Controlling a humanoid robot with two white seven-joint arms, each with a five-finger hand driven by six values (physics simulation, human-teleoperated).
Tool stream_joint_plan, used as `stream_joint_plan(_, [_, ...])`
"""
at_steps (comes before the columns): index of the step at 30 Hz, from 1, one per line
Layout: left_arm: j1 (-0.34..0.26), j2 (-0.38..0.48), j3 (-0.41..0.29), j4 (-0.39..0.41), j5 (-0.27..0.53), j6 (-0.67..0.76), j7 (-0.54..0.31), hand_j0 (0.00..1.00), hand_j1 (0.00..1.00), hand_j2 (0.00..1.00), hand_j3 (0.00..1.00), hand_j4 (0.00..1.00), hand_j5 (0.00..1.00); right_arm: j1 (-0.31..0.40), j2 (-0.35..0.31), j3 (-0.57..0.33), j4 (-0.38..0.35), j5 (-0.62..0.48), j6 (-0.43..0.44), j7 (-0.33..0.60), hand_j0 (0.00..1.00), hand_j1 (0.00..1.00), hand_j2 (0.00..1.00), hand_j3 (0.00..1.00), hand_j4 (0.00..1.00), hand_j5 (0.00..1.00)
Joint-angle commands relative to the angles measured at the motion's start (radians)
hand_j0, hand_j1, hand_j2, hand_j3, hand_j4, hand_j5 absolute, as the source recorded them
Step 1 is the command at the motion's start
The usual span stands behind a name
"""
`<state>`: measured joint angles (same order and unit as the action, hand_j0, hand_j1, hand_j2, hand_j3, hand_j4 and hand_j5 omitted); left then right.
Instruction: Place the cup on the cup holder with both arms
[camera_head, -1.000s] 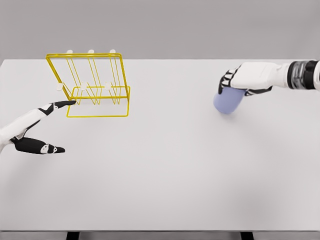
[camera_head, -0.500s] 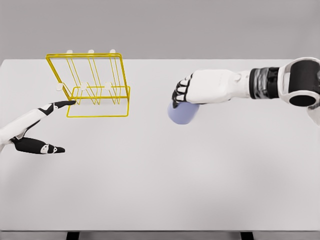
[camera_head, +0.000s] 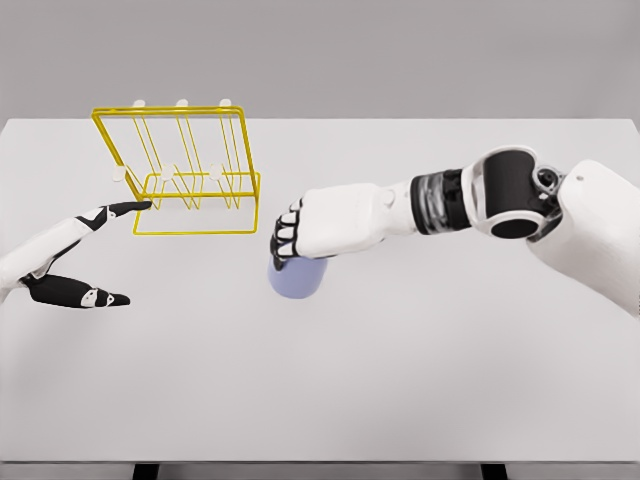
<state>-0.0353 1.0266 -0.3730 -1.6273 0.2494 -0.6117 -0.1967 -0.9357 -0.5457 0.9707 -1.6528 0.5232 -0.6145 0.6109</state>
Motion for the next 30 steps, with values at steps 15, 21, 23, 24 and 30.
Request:
stream_joint_plan(15, [0.002,0.003,0.0,0.0,0.005,0.001,0.0,1.0,1.0,1.0,1.0,1.0,1.0,-0.006,0.029,0.069,0.001,0.034,0.004,0.0,0.66,0.66,0.66,0.66,0.66,0.66])
stream_joint_plan(21, [0.008,0.003,0.0,0.0,0.005,0.001,-0.001,1.0,1.0,1.0,1.0,1.0,1.0,-0.008,0.029,0.069,-0.008,0.061,0.004,0.0,1.0,1.0,1.0,1.0,1.0,1.0])
stream_joint_plan(23, [0.008,0.003,0.0,0.0,0.005,0.001,0.0,1.0,1.0,1.0,1.0,1.0,1.0,-0.009,0.029,0.065,-0.019,0.061,0.004,0.0,1.0,1.0,1.0,1.0,1.0,1.0])
stream_joint_plan(24, [0.008,0.003,0.0,0.0,0.005,0.001,0.0,1.0,1.0,1.0,1.0,1.0,1.0,-0.009,0.029,0.059,-0.025,0.061,0.004,0.0,1.0,1.0,1.0,1.0,1.0,1.0])
stream_joint_plan(30, [0.008,0.003,0.0,0.0,0.005,0.001,0.0,1.0,1.0,1.0,1.0,1.0,1.0,-0.012,-0.011,-0.055,-0.041,0.061,0.004,0.0,1.0,1.0,1.0,1.0,1.0,1.0])
